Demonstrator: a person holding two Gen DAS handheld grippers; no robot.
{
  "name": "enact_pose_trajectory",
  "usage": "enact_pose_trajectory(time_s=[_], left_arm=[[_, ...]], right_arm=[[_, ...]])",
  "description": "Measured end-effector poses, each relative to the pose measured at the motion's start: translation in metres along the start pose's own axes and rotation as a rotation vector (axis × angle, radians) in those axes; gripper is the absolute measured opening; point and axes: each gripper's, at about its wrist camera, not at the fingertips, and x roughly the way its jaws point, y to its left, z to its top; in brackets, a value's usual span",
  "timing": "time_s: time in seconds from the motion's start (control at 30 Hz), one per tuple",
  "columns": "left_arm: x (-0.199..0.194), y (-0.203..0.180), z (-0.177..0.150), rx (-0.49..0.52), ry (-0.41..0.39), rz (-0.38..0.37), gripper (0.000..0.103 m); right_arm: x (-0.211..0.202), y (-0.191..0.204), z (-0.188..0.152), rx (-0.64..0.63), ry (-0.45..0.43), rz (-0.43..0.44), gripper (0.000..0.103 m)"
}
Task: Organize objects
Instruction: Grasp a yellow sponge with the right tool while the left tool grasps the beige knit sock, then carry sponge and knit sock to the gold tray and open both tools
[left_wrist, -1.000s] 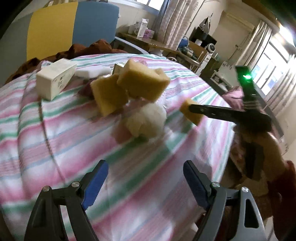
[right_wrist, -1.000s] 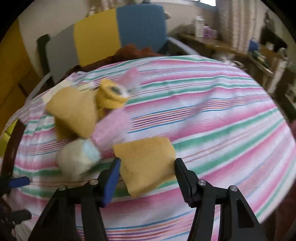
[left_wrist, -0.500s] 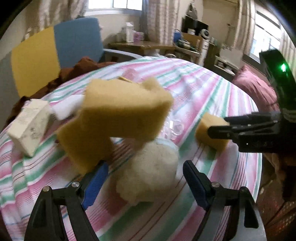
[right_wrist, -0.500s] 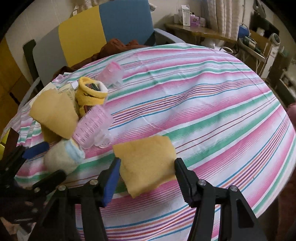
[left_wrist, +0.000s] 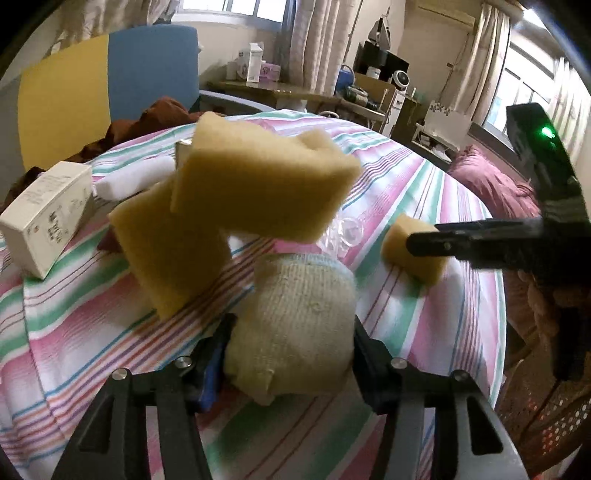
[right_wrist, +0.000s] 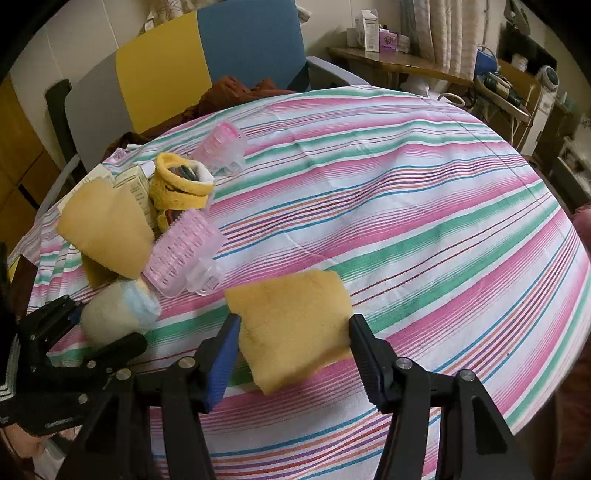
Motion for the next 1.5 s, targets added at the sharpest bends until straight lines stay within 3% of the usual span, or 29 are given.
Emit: enact_pose_trajectory(time_s=[0.33, 0.5, 0.7, 0.9, 1.17, 1.5], left_arm=[[-0.028, -0.002, -0.038, -0.042, -0.057, 0.014, 0.058], [-0.043, -0.003, -0.060, -0.025, -0.097, 0.024, 0.058], [-0.057, -0.003, -0.074, -0.034, -0.098, 0.031, 0.058], [-0.082, 0.002, -0.091, -0.076, -0.093, -0.004, 0.058], [-0.139, 0.011, -0.100, -0.145, -0.198, -0.028, 0.057], [-0.202, 0.040, -0.123, -0.195, -0.269, 0.036, 0.058]], right_arm=[[-0.003, 0.003, -0.001, -0.012, -0.015, -0.008, 0.059], [-0.015, 0.006, -0.001, -0.018, -0.076, -0.013, 0.058], [-0.031, 0.006, 0.004, -0.011, -0.164, -0.019, 0.058], [-0.034, -0.005, 0.005, 0.030, -0.173, -0.028, 0.058], [-0.046, 0.003, 0.003, -0.009, -0.244, -0.036, 0.058], [-0.066, 0.029, -0.002, -0.100, -0.364, -0.017, 0.058]])
